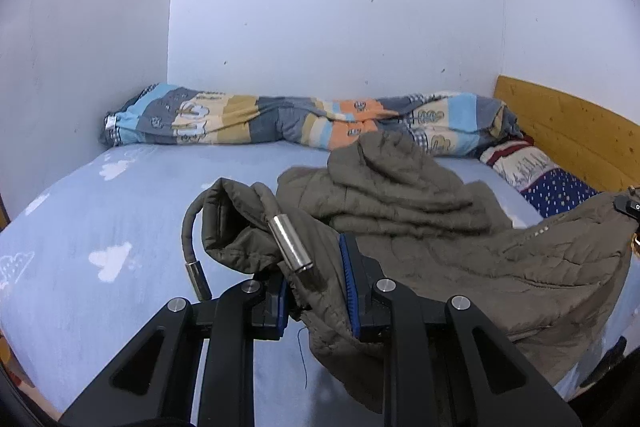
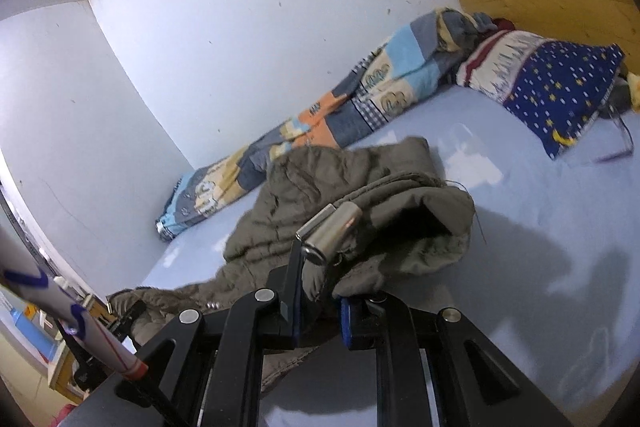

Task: Fold large clothes
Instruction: 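Lift the gripped coat side with both tools and fold it across the body, then lay the folded coat side down and open both tools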

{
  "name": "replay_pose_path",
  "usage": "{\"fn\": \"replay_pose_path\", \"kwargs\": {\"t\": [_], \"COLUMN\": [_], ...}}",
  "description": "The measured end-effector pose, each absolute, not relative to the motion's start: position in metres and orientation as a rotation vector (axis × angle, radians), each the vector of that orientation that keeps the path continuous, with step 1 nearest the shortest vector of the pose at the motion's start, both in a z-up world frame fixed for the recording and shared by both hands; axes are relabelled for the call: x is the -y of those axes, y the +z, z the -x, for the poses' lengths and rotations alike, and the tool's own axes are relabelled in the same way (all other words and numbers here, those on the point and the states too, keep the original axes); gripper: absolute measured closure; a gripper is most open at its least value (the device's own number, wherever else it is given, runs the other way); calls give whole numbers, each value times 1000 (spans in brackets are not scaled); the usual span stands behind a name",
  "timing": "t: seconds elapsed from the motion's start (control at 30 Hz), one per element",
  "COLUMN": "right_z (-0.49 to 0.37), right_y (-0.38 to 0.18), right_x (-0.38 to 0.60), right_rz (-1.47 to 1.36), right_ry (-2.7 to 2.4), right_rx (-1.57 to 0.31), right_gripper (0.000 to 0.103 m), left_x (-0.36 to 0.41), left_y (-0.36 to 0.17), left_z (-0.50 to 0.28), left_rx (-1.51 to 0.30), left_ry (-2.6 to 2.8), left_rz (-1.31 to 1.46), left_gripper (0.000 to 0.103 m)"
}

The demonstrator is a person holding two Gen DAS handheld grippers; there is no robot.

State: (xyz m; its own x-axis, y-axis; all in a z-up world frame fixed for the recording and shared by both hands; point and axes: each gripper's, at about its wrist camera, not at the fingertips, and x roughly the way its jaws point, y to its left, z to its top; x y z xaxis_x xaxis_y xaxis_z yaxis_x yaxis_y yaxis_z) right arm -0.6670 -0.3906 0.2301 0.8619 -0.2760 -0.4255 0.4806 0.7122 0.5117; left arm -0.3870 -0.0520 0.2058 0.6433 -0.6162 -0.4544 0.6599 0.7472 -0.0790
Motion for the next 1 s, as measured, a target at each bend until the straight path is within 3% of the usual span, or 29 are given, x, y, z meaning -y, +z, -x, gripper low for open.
{"fn": "replay_pose_path", "kwargs": {"t": [0.53,0.8,1.0], "right_z": [569,479,417], "right_y": [280,279,255], "right_x": [487,563,610], "right_rz": [-679,-685,-684], "right_ry": [-430,-488,-548], "right_rx": [-293,-372,-457], "right_gripper": [88,88,88], "left_x": [161,209,205], "left_y": [277,289,309], "left_z": [276,190,160], "left_rx": [-483,-620,-516], "left_ry": [-767,-813,-763], "left_rz": [-69,43,43], "left_gripper": [73,48,35]}}
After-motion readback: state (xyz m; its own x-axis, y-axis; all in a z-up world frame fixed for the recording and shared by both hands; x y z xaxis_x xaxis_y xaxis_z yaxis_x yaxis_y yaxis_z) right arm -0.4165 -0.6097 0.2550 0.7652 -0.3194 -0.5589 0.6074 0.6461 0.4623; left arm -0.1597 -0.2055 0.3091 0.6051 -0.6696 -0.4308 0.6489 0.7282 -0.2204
